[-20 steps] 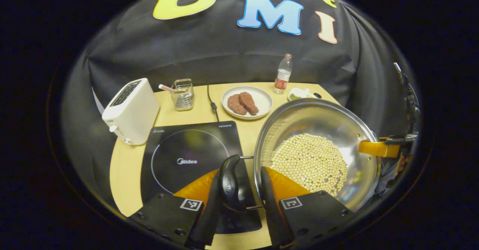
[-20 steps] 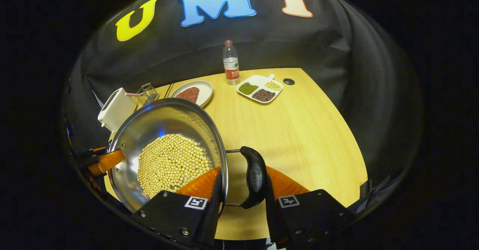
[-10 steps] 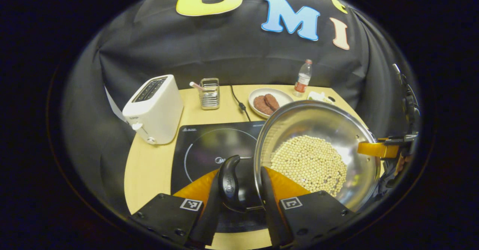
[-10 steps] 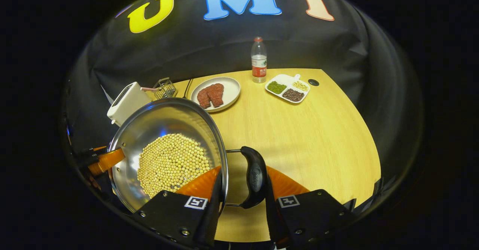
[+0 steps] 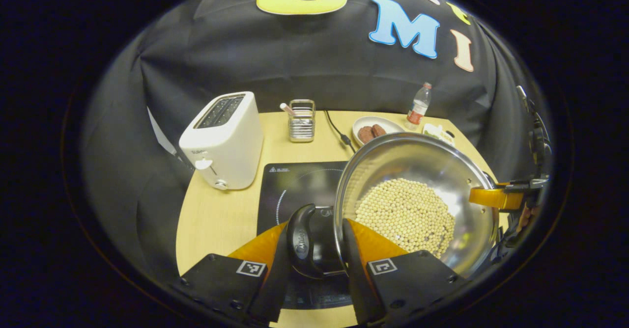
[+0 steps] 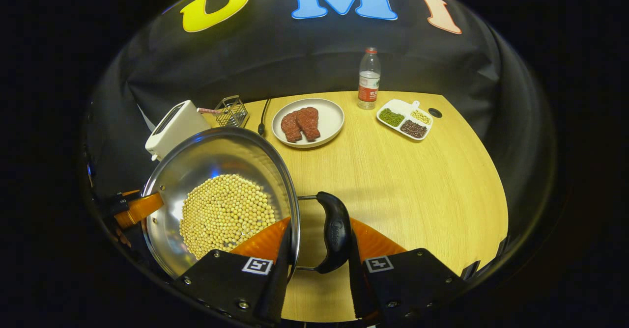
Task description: First push the handle of the pot to place it horizontally, then grasp the pot with both hands and set it on the induction cooktop.
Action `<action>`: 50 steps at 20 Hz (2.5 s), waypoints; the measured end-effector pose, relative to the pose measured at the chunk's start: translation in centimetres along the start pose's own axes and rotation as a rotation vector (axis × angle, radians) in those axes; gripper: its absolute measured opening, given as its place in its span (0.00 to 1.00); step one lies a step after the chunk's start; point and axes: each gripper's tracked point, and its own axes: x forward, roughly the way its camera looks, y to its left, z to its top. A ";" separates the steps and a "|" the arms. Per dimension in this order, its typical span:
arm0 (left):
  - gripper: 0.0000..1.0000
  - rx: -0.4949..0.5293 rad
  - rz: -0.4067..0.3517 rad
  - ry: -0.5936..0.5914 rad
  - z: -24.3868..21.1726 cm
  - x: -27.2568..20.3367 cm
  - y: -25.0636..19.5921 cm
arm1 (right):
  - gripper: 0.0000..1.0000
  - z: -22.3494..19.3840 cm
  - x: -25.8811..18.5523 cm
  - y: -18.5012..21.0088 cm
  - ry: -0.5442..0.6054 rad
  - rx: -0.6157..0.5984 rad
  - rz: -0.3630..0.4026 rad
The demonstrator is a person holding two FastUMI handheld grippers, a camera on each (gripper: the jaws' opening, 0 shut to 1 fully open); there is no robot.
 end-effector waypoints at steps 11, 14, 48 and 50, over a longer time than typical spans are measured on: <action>0.58 -0.006 0.002 0.009 0.3 0.0 0.1 | 0.54 0.0 2.1 4.5 0.015 0.007 0.001; 0.58 -0.002 -0.003 0.012 0.4 -0.1 0.2 | 0.54 0.1 2.6 5.6 0.015 0.020 -0.009; 0.64 0.010 0.002 -0.035 1.0 0.6 0.2 | 0.54 -0.1 7.3 9.3 -0.011 0.091 -0.026; 0.64 0.013 0.011 -0.043 1.1 0.8 0.3 | 0.54 -0.1 7.4 9.3 -0.016 0.096 -0.023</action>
